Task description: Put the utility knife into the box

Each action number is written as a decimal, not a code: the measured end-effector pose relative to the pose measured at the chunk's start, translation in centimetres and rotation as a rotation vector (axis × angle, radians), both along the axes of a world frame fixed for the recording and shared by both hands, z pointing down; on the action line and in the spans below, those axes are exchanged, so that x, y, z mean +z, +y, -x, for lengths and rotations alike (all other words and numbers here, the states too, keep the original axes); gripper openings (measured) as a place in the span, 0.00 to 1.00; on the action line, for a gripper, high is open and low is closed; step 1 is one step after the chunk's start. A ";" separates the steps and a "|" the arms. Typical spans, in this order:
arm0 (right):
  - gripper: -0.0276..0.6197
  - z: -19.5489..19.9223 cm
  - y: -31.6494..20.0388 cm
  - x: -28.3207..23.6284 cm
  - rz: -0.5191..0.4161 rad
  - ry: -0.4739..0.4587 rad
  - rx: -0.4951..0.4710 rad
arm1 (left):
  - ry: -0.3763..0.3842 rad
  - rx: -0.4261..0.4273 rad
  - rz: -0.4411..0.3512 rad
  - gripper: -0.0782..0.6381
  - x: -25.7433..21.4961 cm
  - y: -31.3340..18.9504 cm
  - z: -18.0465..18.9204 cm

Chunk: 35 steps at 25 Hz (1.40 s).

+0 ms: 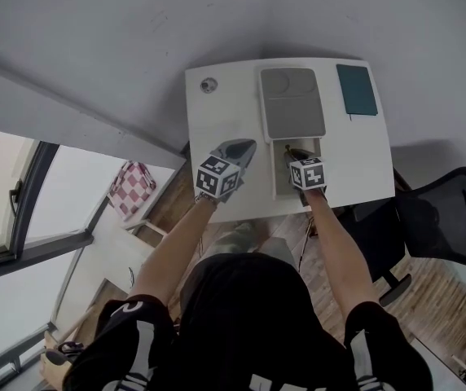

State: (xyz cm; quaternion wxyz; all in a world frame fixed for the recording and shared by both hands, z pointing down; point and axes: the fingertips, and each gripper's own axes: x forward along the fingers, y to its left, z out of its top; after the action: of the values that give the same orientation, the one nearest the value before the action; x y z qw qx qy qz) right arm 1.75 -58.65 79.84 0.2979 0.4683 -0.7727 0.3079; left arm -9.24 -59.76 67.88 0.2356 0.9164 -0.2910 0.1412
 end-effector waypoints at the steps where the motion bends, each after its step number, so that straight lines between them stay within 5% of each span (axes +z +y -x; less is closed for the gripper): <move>1: 0.17 0.0 0.0 0.2 0.009 0.003 -0.002 | 0.000 -0.002 0.000 0.14 0.1 -0.1 0.1; 12: 0.23 -0.1 0.3 0.4 0.076 -0.032 0.011 | 0.017 -0.014 -0.001 0.14 -0.4 -0.1 0.2; 35: 0.15 -4.6 3.9 -19.8 -0.354 -0.125 -0.025 | 0.076 -0.165 -0.150 0.14 -11.1 6.4 -3.5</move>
State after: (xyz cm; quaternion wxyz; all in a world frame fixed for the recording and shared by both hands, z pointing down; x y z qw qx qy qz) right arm 6.31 -54.79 60.04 0.1659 0.4838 -0.8375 0.1922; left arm -5.73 -53.32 56.80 0.1881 0.9090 -0.3663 0.0642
